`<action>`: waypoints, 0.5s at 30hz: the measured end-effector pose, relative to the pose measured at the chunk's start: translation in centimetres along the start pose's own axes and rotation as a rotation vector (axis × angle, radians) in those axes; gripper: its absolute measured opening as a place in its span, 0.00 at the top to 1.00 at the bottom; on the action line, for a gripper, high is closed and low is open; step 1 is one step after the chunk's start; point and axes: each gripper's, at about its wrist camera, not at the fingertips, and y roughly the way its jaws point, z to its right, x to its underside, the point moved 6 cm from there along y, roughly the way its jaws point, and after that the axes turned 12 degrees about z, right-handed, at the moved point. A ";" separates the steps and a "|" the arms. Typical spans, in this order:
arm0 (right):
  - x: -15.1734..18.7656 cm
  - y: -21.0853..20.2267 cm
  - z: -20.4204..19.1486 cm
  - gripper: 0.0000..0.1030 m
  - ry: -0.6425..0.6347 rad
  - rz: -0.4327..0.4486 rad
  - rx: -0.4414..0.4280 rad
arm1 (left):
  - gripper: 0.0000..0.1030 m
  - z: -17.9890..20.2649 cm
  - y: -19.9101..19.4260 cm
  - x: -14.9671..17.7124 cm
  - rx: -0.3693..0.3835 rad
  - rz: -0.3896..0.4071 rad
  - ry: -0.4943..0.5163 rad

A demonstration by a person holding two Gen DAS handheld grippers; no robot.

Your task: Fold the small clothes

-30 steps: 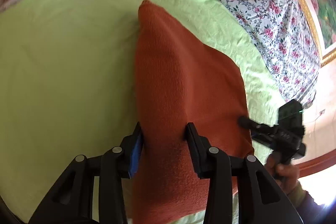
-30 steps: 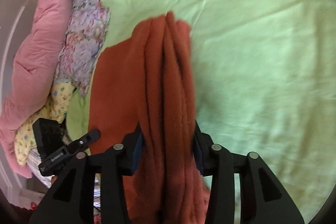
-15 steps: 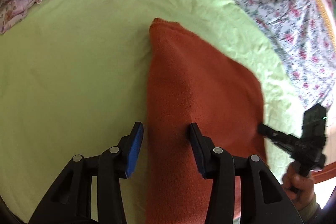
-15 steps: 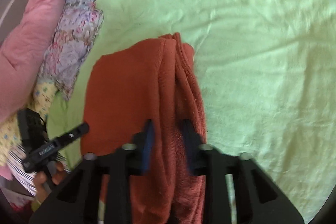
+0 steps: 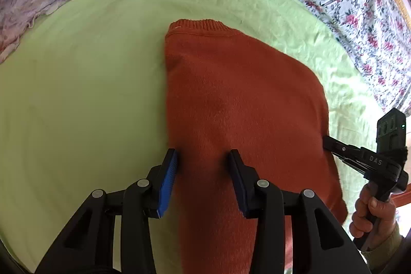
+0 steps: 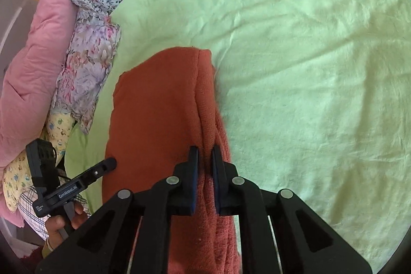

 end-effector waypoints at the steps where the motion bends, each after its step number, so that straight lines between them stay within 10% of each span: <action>1: 0.0 -0.3 -0.2 0.88 -0.006 0.003 0.002 | 0.60 -0.1 -0.5 0.1 0.003 0.004 0.001; 15: 4.3 -6.7 -3.8 0.87 -0.057 0.041 -0.074 | 0.46 -1.6 1.3 -2.3 0.126 -0.015 -0.112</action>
